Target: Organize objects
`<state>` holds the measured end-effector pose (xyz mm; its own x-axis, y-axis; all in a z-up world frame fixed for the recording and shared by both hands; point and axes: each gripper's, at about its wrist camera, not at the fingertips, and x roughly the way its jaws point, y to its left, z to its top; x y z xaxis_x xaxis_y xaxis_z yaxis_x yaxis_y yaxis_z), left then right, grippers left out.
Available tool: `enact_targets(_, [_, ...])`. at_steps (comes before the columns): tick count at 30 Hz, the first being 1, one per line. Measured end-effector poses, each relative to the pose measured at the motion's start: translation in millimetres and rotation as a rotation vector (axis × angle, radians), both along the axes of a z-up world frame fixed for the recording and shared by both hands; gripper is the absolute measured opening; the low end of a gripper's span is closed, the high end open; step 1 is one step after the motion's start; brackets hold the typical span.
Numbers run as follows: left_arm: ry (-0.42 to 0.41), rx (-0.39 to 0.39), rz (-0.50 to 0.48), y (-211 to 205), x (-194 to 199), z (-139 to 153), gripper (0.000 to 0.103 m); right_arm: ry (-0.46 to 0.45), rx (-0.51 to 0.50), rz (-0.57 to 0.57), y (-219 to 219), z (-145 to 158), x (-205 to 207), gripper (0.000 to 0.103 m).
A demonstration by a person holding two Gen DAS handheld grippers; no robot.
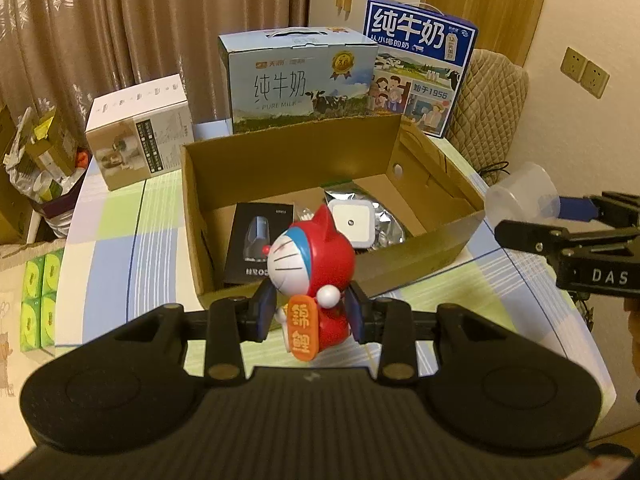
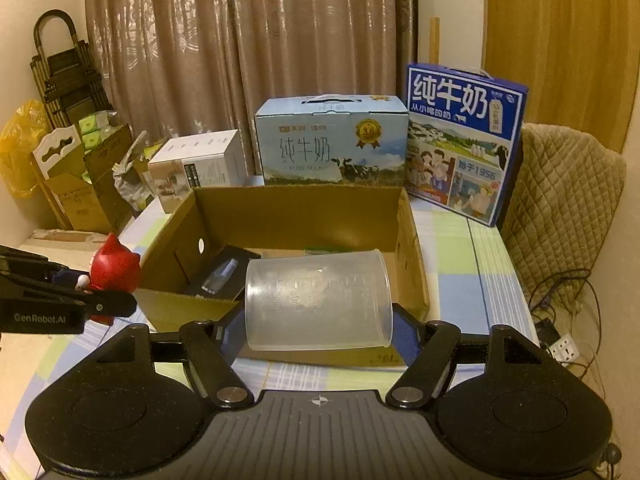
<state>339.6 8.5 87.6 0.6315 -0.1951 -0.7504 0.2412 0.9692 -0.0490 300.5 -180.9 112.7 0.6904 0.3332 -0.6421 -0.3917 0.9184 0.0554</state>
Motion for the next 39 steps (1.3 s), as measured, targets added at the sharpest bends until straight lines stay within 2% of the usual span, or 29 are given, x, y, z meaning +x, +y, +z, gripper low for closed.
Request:
enact_targets(17, [0.014, 0.045, 0.001, 6.4, 53.8, -12.5, 0.032, 0.014, -0.027, 0.002, 11.0, -9.8, 58.0, 0.069])
enact_targets(27, [0.020, 0.046, 0.017, 9.2, 85.2, -18.1, 0.032, 0.048, -0.027, -0.009, 10.7, -26.2, 88.1, 0.069])
enact_targets(39, [0.062, 0.037, 0.013, 0.8, 104.3, -41.9, 0.032, 0.072, -0.028, -0.014, 9.1, -41.6, 106.6, 0.069])
